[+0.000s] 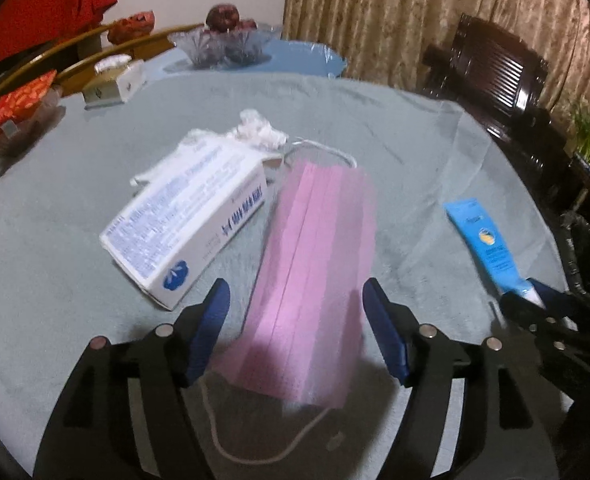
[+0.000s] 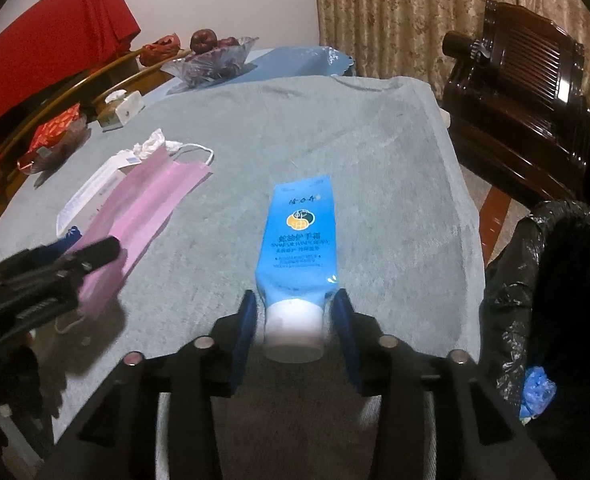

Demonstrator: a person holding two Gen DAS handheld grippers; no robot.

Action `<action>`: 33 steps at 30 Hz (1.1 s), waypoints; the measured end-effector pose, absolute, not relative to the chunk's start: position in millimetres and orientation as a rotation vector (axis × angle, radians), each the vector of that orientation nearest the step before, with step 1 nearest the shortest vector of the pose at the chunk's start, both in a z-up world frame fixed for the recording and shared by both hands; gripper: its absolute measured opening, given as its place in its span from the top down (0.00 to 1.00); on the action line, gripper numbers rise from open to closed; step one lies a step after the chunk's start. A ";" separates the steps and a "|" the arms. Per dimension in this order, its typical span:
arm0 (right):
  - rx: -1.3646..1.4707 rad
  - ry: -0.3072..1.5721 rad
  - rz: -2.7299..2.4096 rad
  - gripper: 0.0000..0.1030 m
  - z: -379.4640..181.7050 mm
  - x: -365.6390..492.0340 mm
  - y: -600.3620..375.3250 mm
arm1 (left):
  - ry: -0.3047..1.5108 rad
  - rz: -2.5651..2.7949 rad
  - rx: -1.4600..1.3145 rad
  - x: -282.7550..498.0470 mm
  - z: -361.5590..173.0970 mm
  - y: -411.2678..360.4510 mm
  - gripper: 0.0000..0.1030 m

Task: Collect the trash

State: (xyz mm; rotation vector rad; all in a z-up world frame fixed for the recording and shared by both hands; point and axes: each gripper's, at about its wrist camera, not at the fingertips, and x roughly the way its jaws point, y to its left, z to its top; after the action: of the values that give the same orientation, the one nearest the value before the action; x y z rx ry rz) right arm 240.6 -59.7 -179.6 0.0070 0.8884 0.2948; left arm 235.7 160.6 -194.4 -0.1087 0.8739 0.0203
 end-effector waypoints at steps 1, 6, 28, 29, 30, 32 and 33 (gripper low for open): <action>0.006 0.889 0.293 0.56 -179.9 241.7 -59.8 | 0.885 0.020 -0.112 237.0 -197.8 160.4 0.35; 0.006 0.887 0.289 0.54 -180.2 242.1 -60.3 | 0.883 0.008 -0.125 238.5 -199.9 155.2 0.32; 0.031 0.883 0.296 0.57 -177.4 245.1 -59.4 | 0.869 -0.004 -0.156 231.5 -189.0 148.5 0.99; 0.037 0.878 0.299 0.57 -174.9 243.7 -60.6 | 0.870 -0.009 -0.160 228.5 -186.1 146.0 0.99; 0.039 0.871 0.300 0.57 -171.5 241.8 -62.3 | 0.873 -0.013 -0.163 225.8 -184.0 144.0 0.99; 0.041 0.861 0.302 0.57 -166.2 239.6 -64.7 | 0.874 -0.024 -0.168 220.3 -180.6 139.6 0.99; 0.042 0.853 0.303 0.57 -162.2 238.0 -66.7 | 0.872 -0.028 -0.169 217.3 -178.6 137.3 0.99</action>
State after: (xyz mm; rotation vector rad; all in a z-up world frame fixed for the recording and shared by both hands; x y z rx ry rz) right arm 238.0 -66.7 -162.2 0.0420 0.8535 0.3034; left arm 217.3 137.3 -178.6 -0.1687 0.8720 -0.0278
